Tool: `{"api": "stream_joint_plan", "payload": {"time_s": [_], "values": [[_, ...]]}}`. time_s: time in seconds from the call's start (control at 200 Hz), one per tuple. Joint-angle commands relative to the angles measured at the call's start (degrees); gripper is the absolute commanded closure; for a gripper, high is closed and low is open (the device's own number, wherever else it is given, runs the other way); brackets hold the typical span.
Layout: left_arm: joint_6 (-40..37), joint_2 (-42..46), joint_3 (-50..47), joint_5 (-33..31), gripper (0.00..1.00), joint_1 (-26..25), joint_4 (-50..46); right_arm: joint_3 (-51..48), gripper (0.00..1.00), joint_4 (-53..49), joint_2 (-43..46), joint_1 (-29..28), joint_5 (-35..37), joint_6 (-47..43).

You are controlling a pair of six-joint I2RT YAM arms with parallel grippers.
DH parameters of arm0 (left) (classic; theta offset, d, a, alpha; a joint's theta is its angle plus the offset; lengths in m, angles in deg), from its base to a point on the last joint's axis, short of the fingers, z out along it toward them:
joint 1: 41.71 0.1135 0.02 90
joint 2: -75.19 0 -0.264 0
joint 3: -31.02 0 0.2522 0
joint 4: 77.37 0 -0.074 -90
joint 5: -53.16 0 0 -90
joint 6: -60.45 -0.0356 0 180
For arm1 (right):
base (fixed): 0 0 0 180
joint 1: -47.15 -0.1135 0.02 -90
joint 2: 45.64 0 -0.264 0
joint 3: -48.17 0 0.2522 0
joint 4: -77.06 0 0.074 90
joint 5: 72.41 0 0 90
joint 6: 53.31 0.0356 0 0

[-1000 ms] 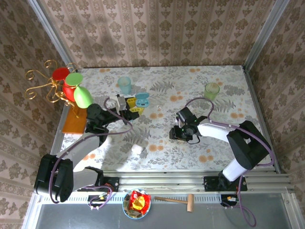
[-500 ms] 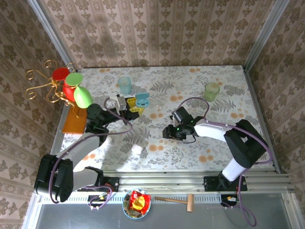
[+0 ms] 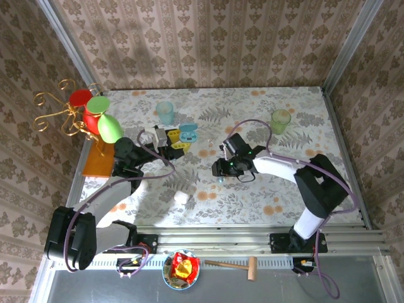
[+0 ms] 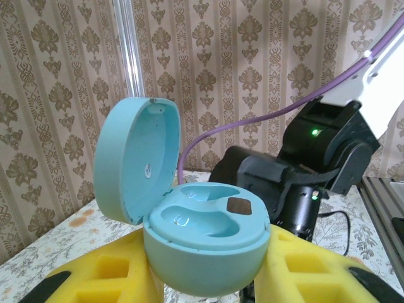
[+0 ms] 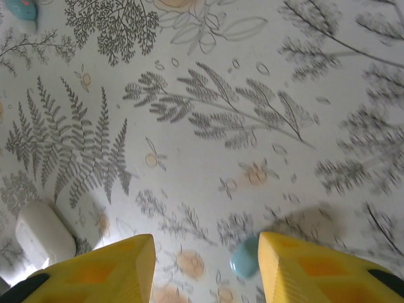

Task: Insert the wireless bluetooth earbuds into the charging case

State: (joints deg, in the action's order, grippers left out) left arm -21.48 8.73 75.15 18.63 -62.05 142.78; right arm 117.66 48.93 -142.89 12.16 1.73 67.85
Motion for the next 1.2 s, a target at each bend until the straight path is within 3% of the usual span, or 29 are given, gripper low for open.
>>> {"api": "stream_joint_plan", "payload": {"time_s": [0.0, 0.645, 0.835, 1.195], "values": [[-0.94, 1.33, -0.04, 0.44, 0.71, -0.49, 0.10, 2.51, 0.52, -0.31, -4.17, 0.18, -1.97, -3.02], [-1.84, 1.57, 0.13, -0.09, 0.71, -0.99, -0.82, -9.52, 0.52, 0.26, 4.04, 0.27, -5.45, 0.73], [-2.10, 1.71, 0.13, -0.10, 0.71, -1.24, -1.05, -10.69, 0.52, -0.83, 7.93, 0.39, -0.81, 1.64], [-2.86, 2.28, 0.14, -0.26, 0.71, -1.66, -2.33, -3.27, 0.54, 0.71, -0.08, 4.66, -8.32, -2.81]]}}
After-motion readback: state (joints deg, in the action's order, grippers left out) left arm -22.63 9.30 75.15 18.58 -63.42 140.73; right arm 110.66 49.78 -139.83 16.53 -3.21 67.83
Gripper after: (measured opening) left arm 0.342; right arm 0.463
